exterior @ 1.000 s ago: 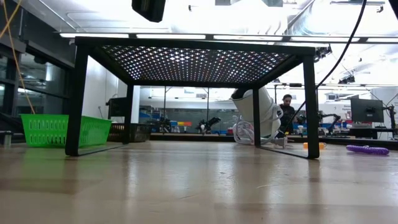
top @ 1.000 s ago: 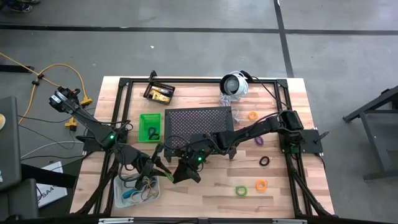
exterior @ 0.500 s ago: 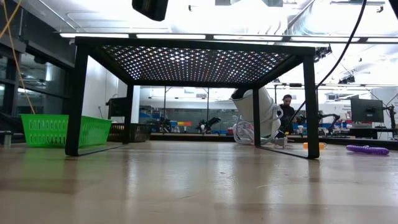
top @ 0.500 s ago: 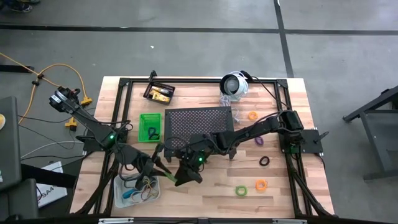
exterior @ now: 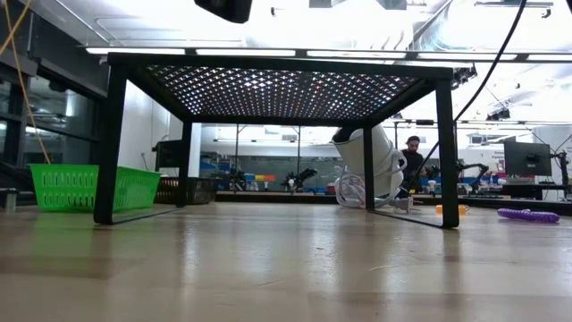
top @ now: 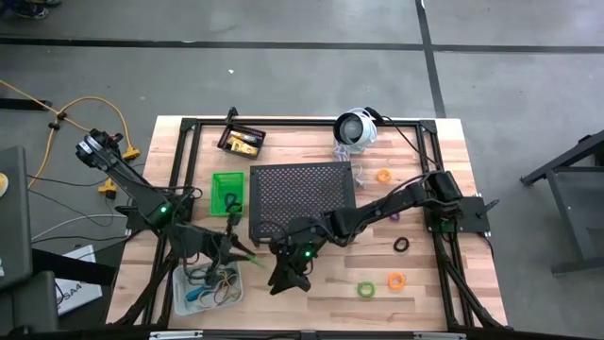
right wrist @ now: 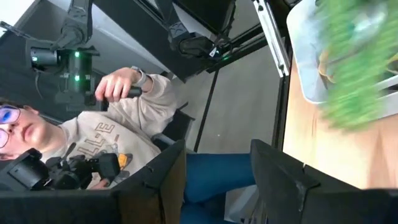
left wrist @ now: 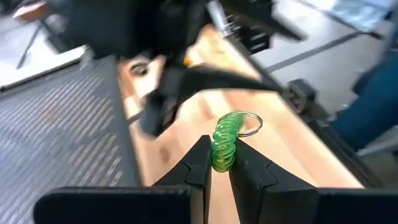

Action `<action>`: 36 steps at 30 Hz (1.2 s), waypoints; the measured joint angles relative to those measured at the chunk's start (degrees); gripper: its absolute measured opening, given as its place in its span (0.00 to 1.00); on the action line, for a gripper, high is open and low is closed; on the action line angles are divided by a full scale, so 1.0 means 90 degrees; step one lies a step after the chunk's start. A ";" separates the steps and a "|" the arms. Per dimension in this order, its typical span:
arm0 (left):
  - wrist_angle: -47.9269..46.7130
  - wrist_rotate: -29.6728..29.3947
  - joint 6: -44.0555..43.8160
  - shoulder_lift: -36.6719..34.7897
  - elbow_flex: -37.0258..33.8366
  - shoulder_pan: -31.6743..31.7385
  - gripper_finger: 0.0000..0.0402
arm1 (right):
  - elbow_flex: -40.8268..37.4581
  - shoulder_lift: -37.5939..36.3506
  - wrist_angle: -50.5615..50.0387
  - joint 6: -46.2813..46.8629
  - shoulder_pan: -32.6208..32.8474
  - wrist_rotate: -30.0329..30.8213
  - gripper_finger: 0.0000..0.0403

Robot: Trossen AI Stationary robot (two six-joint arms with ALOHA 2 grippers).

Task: Pick & Place Office Desk Supplies
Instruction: Put the left green spring keychain into the green bin

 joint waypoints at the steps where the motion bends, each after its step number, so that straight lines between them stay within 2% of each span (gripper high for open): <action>1: -0.0098 -0.0155 -0.0146 -0.0041 0.0000 0.0000 0.09 | 0.0000 0.0000 -0.0002 0.0000 0.0016 0.0000 0.41; 8: -0.0691 -0.1150 -0.1148 -0.0506 0.0002 0.0002 0.09 | -0.0002 0.0000 -0.0024 -0.0159 0.0085 -0.0015 0.41; 16: -0.2340 -0.2000 -0.2602 -0.1312 0.0002 0.0004 0.09 | -0.0002 0.0000 -0.0025 -0.0168 0.0121 -0.0169 0.41; 26: -0.4234 -0.2229 -0.4418 -0.1998 0.0002 0.0002 0.09 | -0.0002 0.0000 -0.0028 -0.0286 0.0116 -0.0212 0.41; 36: -0.6289 -0.2248 -0.6901 -0.1737 0.0002 0.0394 0.09 | -0.0002 0.0000 -0.0031 -0.0334 0.0121 -0.0226 0.41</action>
